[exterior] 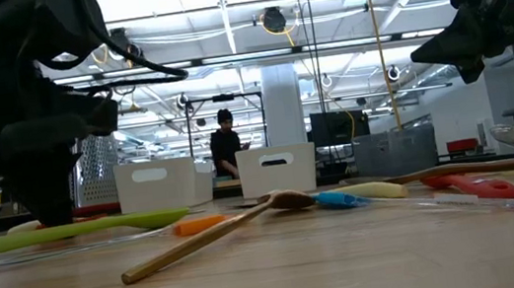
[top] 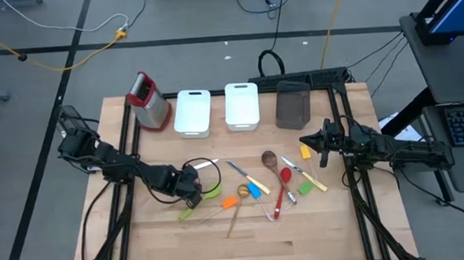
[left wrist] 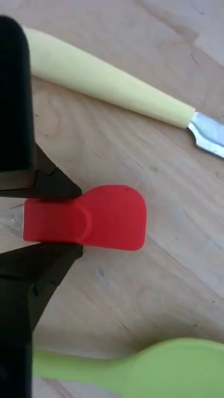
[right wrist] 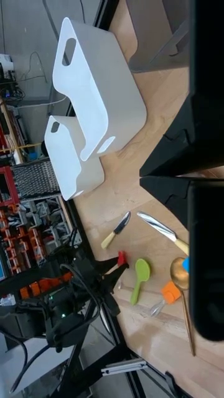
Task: Pick & Place Kitchen Items
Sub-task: Put the red spatula into the black bin
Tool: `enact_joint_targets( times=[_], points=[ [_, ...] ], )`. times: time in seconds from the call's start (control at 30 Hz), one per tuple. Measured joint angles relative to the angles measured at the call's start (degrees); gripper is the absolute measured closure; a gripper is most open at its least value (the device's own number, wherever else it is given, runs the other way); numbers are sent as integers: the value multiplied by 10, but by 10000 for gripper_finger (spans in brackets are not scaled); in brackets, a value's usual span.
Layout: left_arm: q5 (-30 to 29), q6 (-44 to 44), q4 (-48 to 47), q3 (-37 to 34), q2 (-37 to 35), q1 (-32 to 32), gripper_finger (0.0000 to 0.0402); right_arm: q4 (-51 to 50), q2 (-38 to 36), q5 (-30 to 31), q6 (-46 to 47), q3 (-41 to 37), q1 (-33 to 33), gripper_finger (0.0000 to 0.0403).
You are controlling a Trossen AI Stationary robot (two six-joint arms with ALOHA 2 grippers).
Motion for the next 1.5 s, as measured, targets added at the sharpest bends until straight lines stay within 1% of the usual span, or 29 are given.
enact_joint_targets(
  times=[0.33, 0.57, 0.93, 1.0, 1.13, 1.37, 1.5],
  points=[
    [16, -31, 4, 0, -5, 2, 317, 0, 0, 0, 0, 0, 0, 399],
    [28, -22, -42, 38, 2, 4, 318, 0, 0, 0, 0, 0, 0, 399],
    [43, -26, -64, 63, 3, 3, 318, 0, 0, 0, 0, 0, 0, 399],
    [55, -25, -77, 74, 4, 4, 318, 0, 0, 0, 0, 0, 0, 398],
    [100, -4, -83, 91, 4, 11, 318, 0, 0, 0, 0, 0, 0, 399],
    [120, 4, -88, 96, 3, 21, 318, 0, 0, 0, 0, 0, 0, 398],
    [144, 3, -87, 97, -16, 31, 318, 0, 0, 0, 0, 0, 0, 399]
  ],
)
